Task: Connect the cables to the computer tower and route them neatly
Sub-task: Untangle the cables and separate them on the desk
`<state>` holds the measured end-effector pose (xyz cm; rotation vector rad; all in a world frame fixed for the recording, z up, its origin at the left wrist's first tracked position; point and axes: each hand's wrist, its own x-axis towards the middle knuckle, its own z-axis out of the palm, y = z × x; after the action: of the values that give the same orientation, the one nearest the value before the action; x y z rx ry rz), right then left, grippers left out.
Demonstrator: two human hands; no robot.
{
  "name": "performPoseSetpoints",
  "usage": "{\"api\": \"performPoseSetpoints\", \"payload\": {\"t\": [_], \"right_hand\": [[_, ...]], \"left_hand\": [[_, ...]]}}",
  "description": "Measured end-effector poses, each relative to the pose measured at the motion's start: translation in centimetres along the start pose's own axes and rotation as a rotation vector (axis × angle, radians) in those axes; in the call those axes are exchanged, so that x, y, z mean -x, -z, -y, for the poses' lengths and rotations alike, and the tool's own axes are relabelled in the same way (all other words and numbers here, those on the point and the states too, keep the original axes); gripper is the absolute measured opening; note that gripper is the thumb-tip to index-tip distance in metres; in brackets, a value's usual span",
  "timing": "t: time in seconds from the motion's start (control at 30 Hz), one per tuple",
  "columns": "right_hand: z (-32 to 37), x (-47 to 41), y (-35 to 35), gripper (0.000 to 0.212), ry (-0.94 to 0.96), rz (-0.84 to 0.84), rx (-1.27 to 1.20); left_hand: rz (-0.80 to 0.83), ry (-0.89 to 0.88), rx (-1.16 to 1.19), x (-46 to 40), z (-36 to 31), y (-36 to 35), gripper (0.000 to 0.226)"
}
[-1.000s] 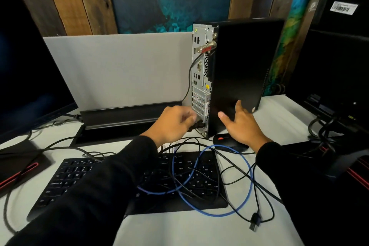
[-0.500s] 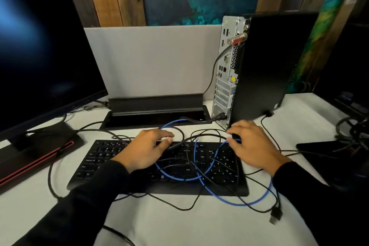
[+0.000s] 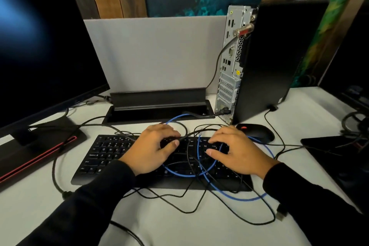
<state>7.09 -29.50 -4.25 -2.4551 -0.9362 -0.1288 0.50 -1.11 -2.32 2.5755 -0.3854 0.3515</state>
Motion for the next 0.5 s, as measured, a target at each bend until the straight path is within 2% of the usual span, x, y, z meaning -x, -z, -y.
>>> {"api": "performPoseSetpoints", "payload": {"t": [0.17,0.37,0.5], "right_hand": [[0.4,0.4,-0.1,0.045,-0.010,-0.017,0.007],[0.6,0.5,-0.5,0.029,0.017,0.005,0.040],[0.6,0.6,-0.6,0.027,0.038,0.001,0.036]], "left_hand": [[-0.066,0.070,0.069,0.3,-0.2,0.0,0.023],[-0.018,0.031,0.006,0.9,-1.1,-0.5,0.018],[-0.008,0.043,0.004,1.3,-1.6,-0.6,0.021]]}}
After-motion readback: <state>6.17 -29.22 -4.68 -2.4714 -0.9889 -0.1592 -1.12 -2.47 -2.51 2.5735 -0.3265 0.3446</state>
